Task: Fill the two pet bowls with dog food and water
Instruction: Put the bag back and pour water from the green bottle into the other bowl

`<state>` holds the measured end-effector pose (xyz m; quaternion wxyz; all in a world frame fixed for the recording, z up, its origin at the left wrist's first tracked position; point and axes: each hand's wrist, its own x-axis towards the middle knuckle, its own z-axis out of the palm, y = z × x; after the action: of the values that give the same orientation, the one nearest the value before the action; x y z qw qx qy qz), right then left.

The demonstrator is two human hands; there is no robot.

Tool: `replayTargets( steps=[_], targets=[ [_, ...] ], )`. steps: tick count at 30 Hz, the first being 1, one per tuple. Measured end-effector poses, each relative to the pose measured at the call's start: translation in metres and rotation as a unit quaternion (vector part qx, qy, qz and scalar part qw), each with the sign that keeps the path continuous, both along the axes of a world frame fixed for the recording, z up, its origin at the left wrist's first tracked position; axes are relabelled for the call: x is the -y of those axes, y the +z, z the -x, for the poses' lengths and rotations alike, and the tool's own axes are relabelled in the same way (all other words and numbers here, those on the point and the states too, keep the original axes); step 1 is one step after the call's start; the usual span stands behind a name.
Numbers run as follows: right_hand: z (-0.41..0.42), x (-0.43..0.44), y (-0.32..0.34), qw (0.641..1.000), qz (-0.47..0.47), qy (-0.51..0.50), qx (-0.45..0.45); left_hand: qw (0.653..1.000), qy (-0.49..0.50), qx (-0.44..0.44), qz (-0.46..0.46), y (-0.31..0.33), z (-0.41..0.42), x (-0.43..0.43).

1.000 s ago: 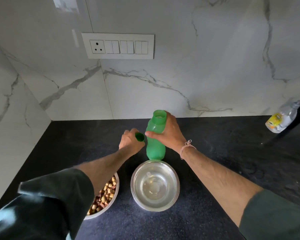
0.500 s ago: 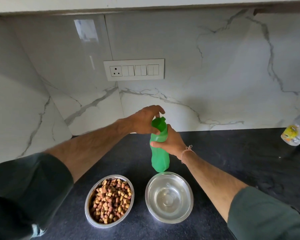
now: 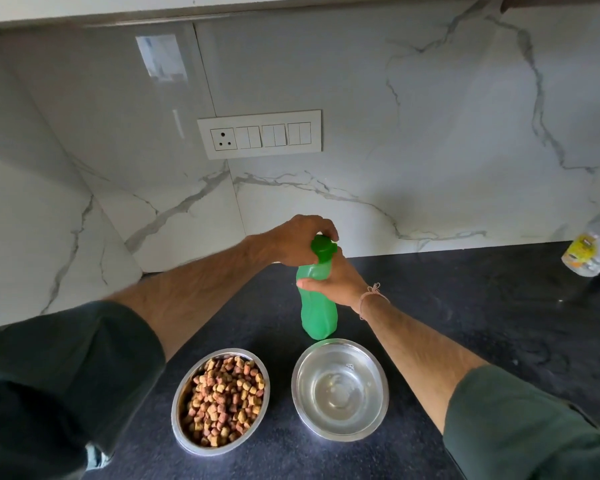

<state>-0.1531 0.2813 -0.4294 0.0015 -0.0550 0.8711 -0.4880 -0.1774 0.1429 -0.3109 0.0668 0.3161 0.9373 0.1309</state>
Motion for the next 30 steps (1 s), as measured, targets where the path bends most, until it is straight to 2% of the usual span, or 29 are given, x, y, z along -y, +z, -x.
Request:
replayTargets(
  steps=[3,6,8,12,18,22,27,30],
  targets=[
    [0.001,0.001,0.0,1.0,-0.005,0.01,0.0,1.0,0.0,0.015,0.014,0.005,0.0,0.0],
    [0.002,0.003,0.001,1.0,0.007,0.015,-0.005,0.995,0.053,-0.021,0.083,0.006,0.002,-0.006],
    [0.002,0.003,0.002,1.0,0.008,0.017,-0.008,0.993,0.031,-0.03,0.108,0.01,0.004,-0.01],
    [0.003,0.002,0.003,0.999,0.015,0.029,-0.009,0.995,-0.038,0.034,0.09,0.019,0.003,-0.01],
    [0.0,0.001,0.004,0.999,0.023,0.029,-0.009,0.994,0.012,0.026,0.106,0.025,0.011,-0.011],
    [0.001,0.0,0.001,0.999,0.029,0.028,-0.001,0.997,-0.005,0.076,0.03,0.027,0.01,-0.009],
    [-0.003,-0.001,0.001,0.999,0.037,0.025,-0.003,0.989,0.027,0.027,0.142,0.027,0.011,-0.012],
    [-0.004,-0.001,0.0,0.999,0.038,0.026,-0.002,0.992,-0.022,0.062,0.104,0.025,0.013,-0.011]
  ],
)
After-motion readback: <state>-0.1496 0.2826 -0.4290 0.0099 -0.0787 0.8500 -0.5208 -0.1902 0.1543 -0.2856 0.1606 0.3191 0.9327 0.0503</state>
